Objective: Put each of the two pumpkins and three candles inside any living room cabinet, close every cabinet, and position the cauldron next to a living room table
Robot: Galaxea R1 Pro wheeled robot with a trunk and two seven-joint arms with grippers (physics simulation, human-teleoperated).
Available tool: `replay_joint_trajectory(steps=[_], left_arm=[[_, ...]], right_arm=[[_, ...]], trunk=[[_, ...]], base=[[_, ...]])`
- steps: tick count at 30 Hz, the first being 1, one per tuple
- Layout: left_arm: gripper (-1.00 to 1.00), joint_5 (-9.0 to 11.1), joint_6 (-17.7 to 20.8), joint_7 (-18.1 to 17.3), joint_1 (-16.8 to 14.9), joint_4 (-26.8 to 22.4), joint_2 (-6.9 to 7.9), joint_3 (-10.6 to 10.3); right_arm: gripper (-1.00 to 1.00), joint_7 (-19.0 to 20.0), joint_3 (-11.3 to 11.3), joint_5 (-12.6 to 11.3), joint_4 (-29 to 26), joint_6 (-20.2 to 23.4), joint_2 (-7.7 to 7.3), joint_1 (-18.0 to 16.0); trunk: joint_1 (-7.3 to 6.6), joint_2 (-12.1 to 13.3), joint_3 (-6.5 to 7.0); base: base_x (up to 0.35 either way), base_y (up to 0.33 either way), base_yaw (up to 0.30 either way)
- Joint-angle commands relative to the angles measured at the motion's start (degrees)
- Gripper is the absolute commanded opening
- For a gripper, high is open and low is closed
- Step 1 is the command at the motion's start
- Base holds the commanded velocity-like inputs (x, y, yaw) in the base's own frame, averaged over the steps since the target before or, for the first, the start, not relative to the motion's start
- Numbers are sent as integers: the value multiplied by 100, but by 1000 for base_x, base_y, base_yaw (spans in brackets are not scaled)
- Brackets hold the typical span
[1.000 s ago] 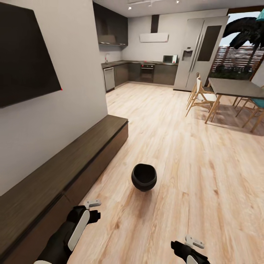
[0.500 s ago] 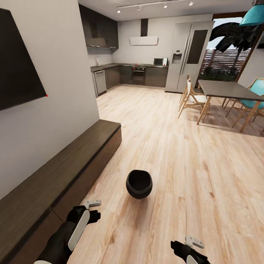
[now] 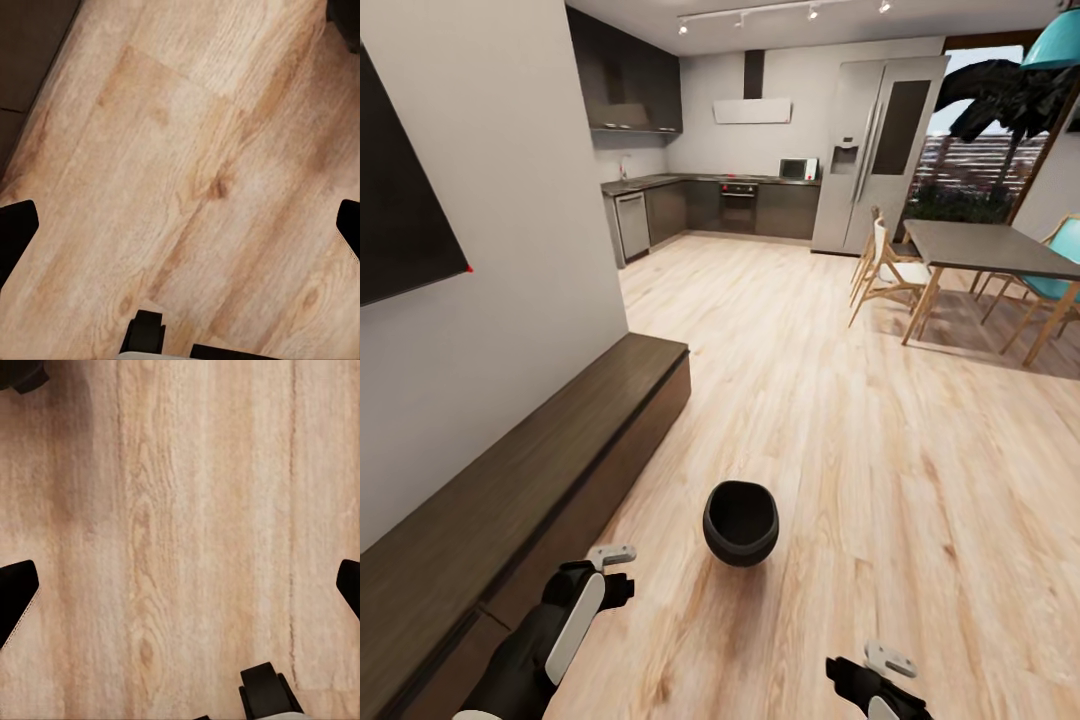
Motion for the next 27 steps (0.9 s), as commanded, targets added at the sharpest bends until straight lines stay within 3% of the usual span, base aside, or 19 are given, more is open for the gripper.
replay_joint_trajectory(steps=[1,10,15,17,18,21,24,27], left_arm=[[100,60,11,60,-3,-5,0,-7],[100,53,4,63,-3,13,-3,-7],[100,63,-10,52,-3,14,2,4],[100,77,2,44,-3,28,1,30],[100,90,41,40,-3,32,-1,37],[100,109,79,36,-3,27,-7,44],[100,118,49,17,-6,97,-40,31],[100,90,23,27,-11,229,-242,27]], right_arm=[[100,-45,32,-28,-13,14,-8,-5],[100,-31,47,-28,-43,17,-8,-5],[100,-52,56,-35,-796,150,-44,-5],[100,-78,30,-52,-1168,577,-27,-25],[100,-132,12,-49,-1290,1148,-13,-97],[100,-422,-124,-67,-1538,2176,37,-423],[100,-792,-282,-57,-1629,2578,283,-625],[100,-1268,-324,-48,-1640,2684,504,-823]], trunk=[[2,-3,-5],[2,-3,-5],[2,-3,-5],[2,-3,-5],[2,-3,-5],[2,-3,-5],[2,-3,-5],[2,-3,-5]], base=[[221,0,0],[227,0,0],[223,0,0],[175,0,0],[183,0,0],[227,0,0],[303,0,0],[338,0,0]])
